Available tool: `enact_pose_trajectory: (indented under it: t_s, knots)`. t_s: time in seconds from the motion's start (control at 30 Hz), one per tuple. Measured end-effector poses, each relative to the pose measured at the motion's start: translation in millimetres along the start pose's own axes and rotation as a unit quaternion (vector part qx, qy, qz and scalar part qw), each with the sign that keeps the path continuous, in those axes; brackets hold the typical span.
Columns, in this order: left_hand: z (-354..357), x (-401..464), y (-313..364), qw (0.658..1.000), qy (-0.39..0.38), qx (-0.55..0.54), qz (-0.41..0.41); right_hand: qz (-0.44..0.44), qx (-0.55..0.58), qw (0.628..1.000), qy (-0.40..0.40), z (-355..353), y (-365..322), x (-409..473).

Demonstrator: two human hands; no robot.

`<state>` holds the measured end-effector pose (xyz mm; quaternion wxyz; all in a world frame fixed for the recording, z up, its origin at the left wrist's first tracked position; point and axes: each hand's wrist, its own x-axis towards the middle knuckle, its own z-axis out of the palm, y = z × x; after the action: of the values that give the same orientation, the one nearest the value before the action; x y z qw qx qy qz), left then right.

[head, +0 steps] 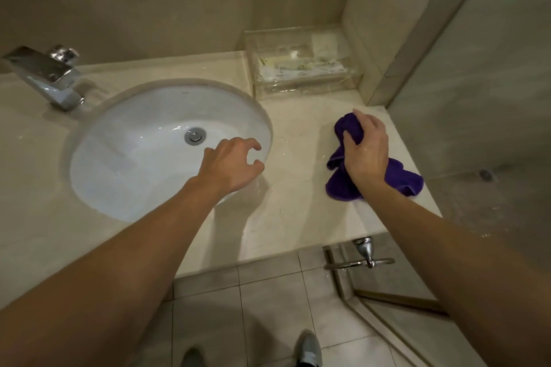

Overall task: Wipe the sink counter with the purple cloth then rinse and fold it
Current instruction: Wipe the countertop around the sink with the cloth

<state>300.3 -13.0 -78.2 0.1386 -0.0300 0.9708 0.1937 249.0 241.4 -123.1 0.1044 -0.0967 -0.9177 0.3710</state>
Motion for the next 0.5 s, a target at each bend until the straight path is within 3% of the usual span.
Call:
enact_pose_trajectory:
  t_s: [0.3, 0.5]
  knots:
    - [4.3, 14.2, -27.6, 0.999, 0.015, -0.023, -0.020, 0.063, 0.041, 0.996, 0.053, 24.6, -8.3, 40.1]
    - [11.9, 14.8, -60.4, 0.998, 0.022, -0.039, -0.038, 0.000, 0.036, 0.998, -0.043, 60.7, -47.7, 55.7]
